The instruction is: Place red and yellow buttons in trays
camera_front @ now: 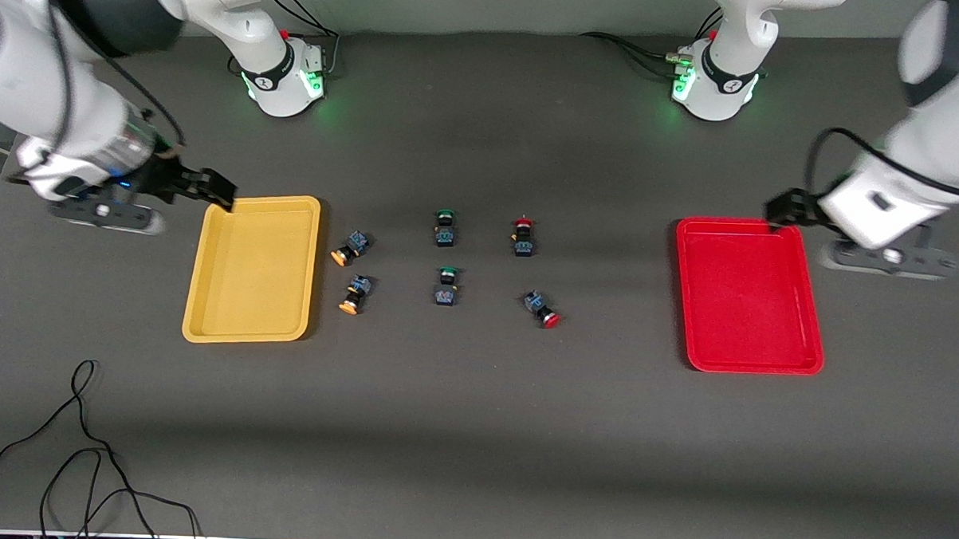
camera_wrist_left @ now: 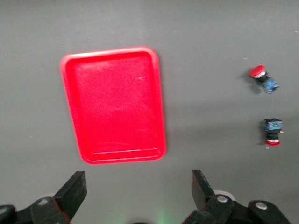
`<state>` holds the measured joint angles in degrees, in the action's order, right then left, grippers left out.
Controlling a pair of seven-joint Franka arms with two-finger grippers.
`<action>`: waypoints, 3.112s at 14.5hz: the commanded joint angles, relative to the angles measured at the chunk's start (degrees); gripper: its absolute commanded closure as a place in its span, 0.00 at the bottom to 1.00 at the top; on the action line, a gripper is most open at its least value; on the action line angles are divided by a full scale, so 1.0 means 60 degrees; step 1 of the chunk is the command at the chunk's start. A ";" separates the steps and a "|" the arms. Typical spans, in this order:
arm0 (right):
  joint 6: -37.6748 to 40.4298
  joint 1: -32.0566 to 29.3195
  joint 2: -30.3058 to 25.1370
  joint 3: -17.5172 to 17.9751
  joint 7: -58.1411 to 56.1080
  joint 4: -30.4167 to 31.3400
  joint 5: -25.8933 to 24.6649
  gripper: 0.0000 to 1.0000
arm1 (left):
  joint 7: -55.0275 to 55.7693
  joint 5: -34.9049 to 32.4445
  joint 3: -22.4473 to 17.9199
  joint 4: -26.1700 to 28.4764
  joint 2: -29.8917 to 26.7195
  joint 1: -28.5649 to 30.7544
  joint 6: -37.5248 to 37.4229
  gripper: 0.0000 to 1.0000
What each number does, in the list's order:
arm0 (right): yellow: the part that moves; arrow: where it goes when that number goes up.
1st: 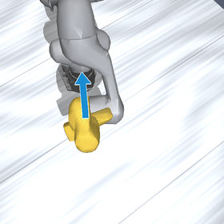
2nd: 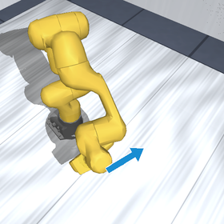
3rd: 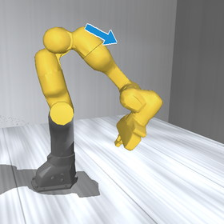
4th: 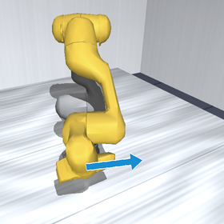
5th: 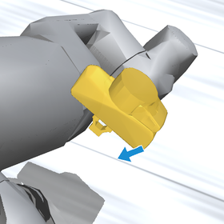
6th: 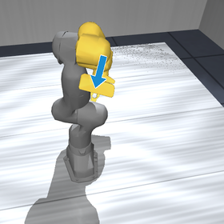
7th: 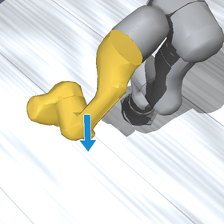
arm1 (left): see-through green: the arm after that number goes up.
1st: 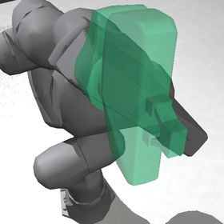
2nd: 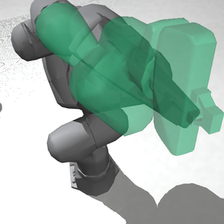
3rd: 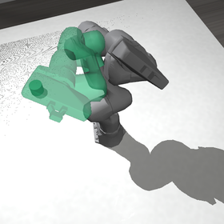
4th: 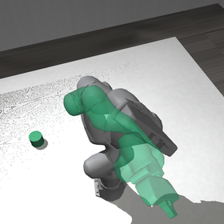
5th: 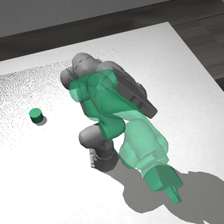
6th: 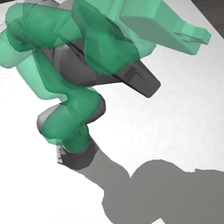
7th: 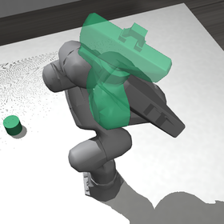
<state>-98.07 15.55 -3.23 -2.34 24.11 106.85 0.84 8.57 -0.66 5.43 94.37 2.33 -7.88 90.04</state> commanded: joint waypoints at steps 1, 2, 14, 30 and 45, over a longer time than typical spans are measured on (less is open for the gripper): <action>-0.0995 -0.1297 -0.0194 0.0854 0.0623 0.1362 0.1085 0.00 | 0.1760 0.0036 -0.0099 0.0546 -0.0301 -0.1480 0.0461 0.00; -0.1419 -0.1563 -0.0151 0.1076 0.0654 0.1846 0.1511 0.00 | 0.2346 0.0239 -0.0084 0.0546 -0.0185 -0.1949 0.0636 0.00; -0.5773 0.0015 0.2689 0.1547 0.4752 0.3638 0.1661 0.00 | 0.6511 0.0520 -0.0084 0.0531 0.1367 -0.5732 0.3069 0.00; -0.8221 0.0265 0.3790 0.1561 0.5605 0.4692 0.1676 0.59 | 0.6541 0.0344 -0.0113 0.2875 0.4913 -0.6128 0.8327 0.00; -0.3784 -0.0701 0.0173 -0.0254 0.3278 0.4545 0.1574 0.95 | 0.6981 0.0461 -0.0172 0.1910 0.3556 -0.5749 0.5667 0.90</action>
<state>-122.45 11.46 -0.91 -1.37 47.81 132.76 9.99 49.28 1.99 4.94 107.05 29.77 -43.22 131.01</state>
